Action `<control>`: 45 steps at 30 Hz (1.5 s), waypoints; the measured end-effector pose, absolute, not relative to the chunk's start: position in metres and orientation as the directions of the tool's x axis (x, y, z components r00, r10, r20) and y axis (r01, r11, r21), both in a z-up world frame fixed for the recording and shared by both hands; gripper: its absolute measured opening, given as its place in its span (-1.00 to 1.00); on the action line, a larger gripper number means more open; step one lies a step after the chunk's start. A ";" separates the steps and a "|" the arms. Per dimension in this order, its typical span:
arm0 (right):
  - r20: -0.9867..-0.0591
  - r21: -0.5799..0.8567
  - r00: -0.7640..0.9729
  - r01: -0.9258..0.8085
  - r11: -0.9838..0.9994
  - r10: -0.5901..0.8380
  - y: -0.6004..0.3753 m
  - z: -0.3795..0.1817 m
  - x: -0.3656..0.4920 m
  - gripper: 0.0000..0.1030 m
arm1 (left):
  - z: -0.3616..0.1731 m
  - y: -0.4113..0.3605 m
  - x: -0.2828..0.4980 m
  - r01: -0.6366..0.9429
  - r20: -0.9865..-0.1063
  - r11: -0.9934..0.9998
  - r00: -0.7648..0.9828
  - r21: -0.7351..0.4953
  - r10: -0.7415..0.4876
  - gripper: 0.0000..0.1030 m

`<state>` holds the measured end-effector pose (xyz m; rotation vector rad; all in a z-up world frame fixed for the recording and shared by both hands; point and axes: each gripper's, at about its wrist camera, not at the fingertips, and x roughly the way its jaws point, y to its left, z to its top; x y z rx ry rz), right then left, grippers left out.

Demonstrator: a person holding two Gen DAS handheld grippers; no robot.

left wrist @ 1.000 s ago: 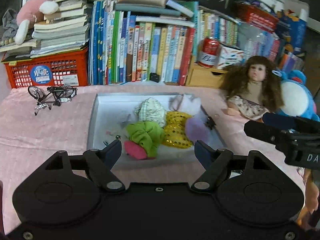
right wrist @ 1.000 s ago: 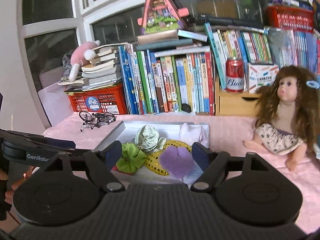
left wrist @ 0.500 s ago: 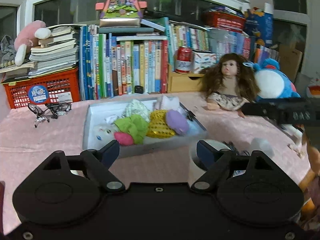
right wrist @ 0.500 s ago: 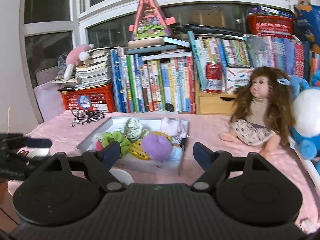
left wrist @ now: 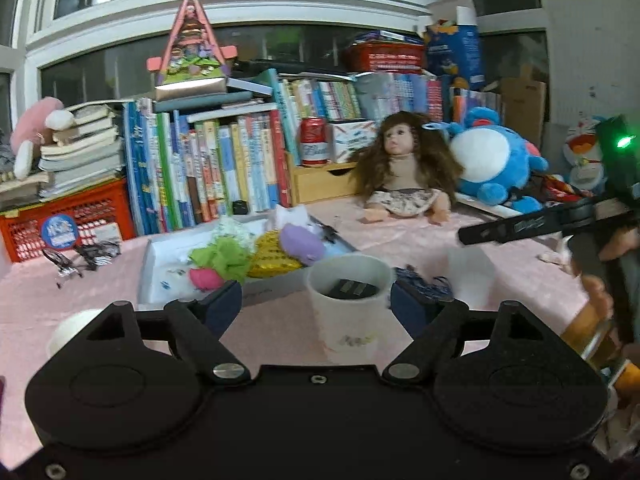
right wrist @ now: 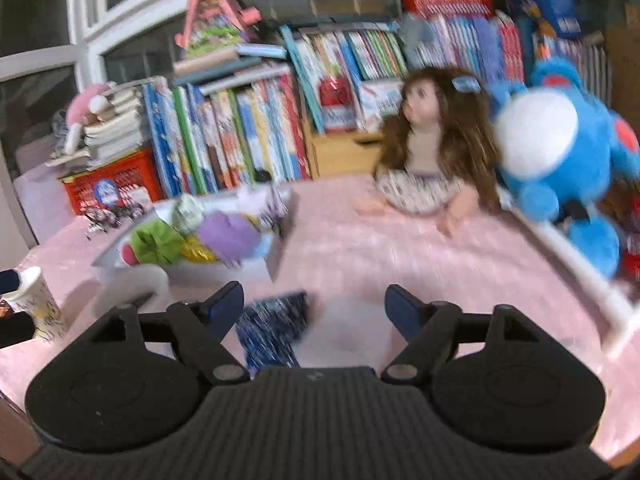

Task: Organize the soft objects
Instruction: 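Withdraw both tools from the tray toward the dark patterned cloth, then grasp the dark blue floral cloth with the left tool while the right tool grasps the bubble-wrap pouch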

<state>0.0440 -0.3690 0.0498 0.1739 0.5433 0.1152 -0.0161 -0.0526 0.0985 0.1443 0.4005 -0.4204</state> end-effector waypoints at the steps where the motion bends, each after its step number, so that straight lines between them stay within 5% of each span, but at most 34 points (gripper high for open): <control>1: -0.518 0.198 0.843 -0.047 0.979 0.145 -0.371 0.044 0.045 0.51 | 0.097 -0.055 -0.020 0.431 -0.408 0.902 0.831 0.041 -0.378 0.43; 7: -0.576 0.238 0.802 -0.019 0.971 0.157 -0.374 0.020 0.051 0.07 | 0.089 -0.077 -0.034 0.492 -0.417 0.870 0.795 0.018 -0.441 -0.14; 13: -0.567 0.237 0.813 0.008 0.971 0.132 -0.380 0.021 0.041 0.00 | 0.065 -0.115 -0.034 0.469 -0.435 0.877 0.771 -0.106 -0.465 -0.20; 17: -0.559 0.245 0.821 0.032 0.969 0.114 -0.398 0.021 0.032 0.00 | 0.046 -0.149 -0.023 0.377 -0.423 0.901 0.796 -0.214 -0.433 -0.18; 27: -0.532 0.250 0.842 0.059 0.966 0.087 -0.442 0.018 0.015 0.00 | 0.007 -0.225 0.029 0.117 -0.481 0.982 0.859 -0.149 -0.176 0.00; 32: -0.513 0.253 0.853 0.045 0.966 0.094 -0.444 0.019 0.015 0.00 | -0.002 -0.240 0.049 0.040 -0.503 0.990 0.858 -0.138 -0.104 0.47; 36: -0.501 0.256 0.860 0.037 0.966 0.101 -0.446 0.018 0.016 0.00 | -0.007 -0.246 0.061 -0.002 -0.506 0.991 0.860 -0.135 -0.067 0.59; 39: -0.498 0.265 0.861 0.040 0.963 0.101 -0.449 0.017 0.015 0.00 | -0.013 -0.248 0.070 0.015 -0.535 0.989 0.840 -0.146 -0.091 0.36; 41: -0.497 0.269 0.862 0.042 0.962 0.101 -0.449 0.016 0.014 0.00 | -0.015 -0.248 0.071 0.036 -0.533 0.985 0.837 -0.166 -0.121 -0.04; 45: -0.496 0.274 0.862 0.044 0.961 0.102 -0.450 0.016 0.013 0.00 | -0.013 -0.247 0.059 0.074 -0.510 0.987 0.850 -0.141 -0.136 -0.31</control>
